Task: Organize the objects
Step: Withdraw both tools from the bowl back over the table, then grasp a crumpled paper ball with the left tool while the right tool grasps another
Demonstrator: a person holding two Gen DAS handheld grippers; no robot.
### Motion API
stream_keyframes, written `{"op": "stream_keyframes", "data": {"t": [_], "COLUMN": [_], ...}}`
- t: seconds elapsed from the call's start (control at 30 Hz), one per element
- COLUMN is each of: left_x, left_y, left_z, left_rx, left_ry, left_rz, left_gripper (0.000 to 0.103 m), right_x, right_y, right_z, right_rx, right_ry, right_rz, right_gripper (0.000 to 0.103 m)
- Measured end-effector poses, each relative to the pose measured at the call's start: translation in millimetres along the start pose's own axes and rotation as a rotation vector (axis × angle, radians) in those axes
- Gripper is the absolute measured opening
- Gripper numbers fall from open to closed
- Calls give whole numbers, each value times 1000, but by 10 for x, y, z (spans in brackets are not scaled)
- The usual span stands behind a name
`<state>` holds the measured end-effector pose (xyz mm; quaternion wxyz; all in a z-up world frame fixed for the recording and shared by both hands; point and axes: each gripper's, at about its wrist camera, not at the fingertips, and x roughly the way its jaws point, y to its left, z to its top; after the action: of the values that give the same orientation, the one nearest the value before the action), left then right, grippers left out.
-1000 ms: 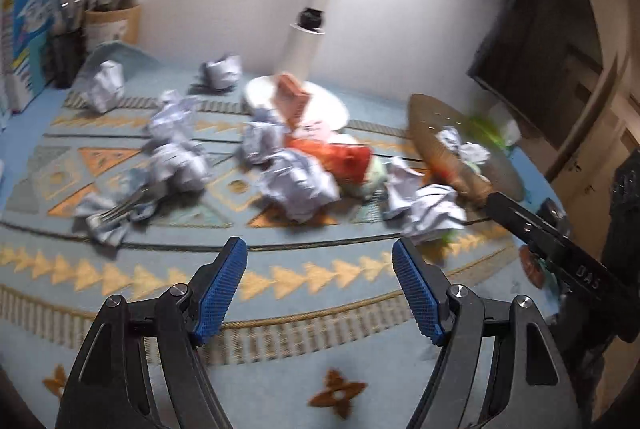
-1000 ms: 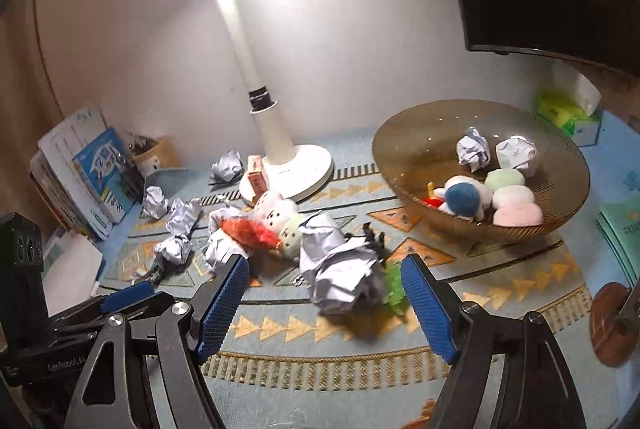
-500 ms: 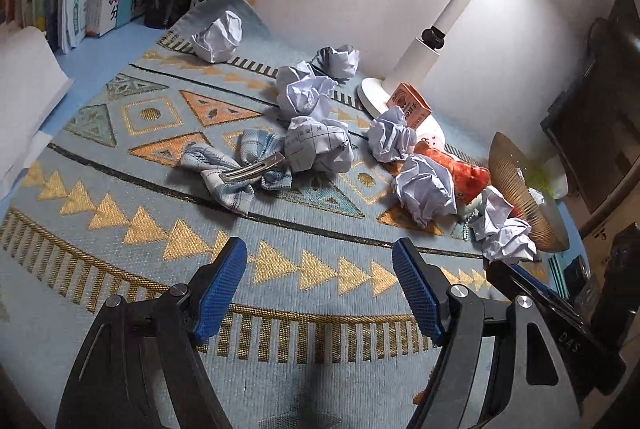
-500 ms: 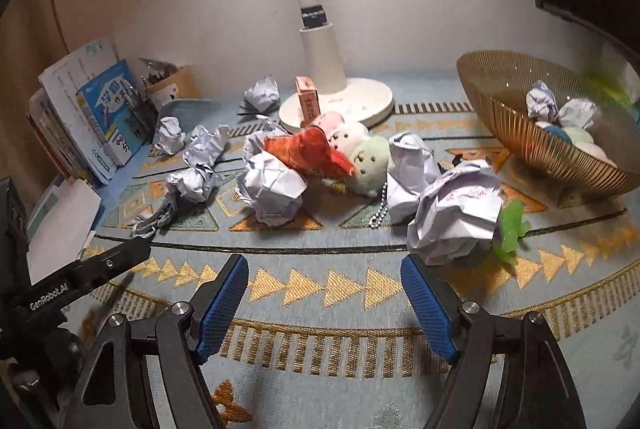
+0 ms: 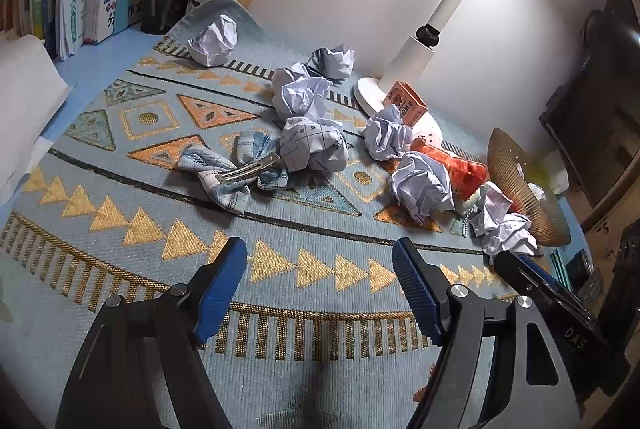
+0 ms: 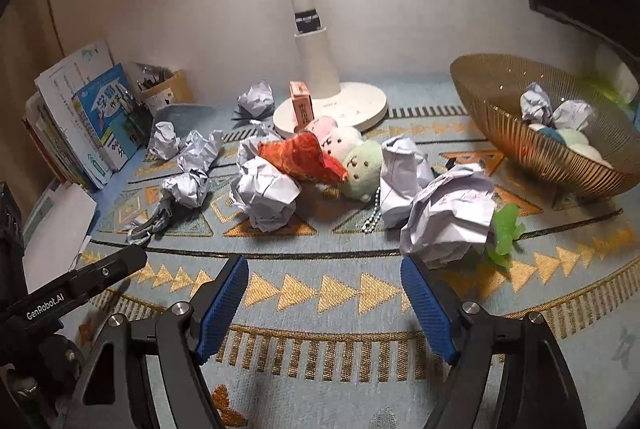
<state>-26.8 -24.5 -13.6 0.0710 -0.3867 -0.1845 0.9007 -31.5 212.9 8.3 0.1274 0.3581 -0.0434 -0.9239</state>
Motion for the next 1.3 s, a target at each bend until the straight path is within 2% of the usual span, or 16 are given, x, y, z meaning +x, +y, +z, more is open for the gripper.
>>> {"op": "stream_keyframes", "data": {"t": [0.13, 0.23, 0.3, 0.37, 0.47, 0.53, 0.67, 0.8, 0.87, 0.9, 0.93, 1.13, 1.3], "left_x": [-42, -188, -192, -147, 119, 341, 730, 847, 846, 834, 808, 494, 119], "left_y": [36, 115, 190, 205, 95, 11, -99, -122, -108, -100, -99, -253, -404], "left_z": [57, 253, 439, 594, 745, 789, 798, 782, 773, 771, 771, 759, 520], "left_rx": [24, 113, 139, 147, 169, 170, 203, 217, 216, 213, 211, 248, 254], "left_ry": [26, -17, 13, 33, 114, 140, 156, 151, 143, 139, 126, 77, 64], "left_rz": [-14, 82, 94, 74, 12, -31, 17, 0, -6, -15, -20, -52, -119], "left_gripper": [74, 74, 74, 74, 74, 74, 73, 60, 49, 48, 47, 47, 47], "right_x": [23, 66, 166, 302, 530, 700, 926, 1031, 1063, 1073, 1074, 831, 375], "right_y": [16, 21, 56, 137, 290, 337, 337, 333, 355, 367, 374, 337, 266], "right_z": [25, 141, 262, 372, 449, 450, 423, 470, 486, 485, 479, 442, 284], "right_rx": [-5, 21, 51, 55, 41, 45, 57, 60, 53, 47, 44, 57, 40], "right_ry": [25, 67, 109, 138, 145, 159, 186, 198, 201, 203, 205, 167, 150], "right_rz": [0, 74, 134, 155, 140, 117, 102, 118, 119, 117, 119, 159, 184], "right_gripper": [77, 77, 77, 77, 77, 77, 77, 77, 71, 57, 53, 53, 53]}}
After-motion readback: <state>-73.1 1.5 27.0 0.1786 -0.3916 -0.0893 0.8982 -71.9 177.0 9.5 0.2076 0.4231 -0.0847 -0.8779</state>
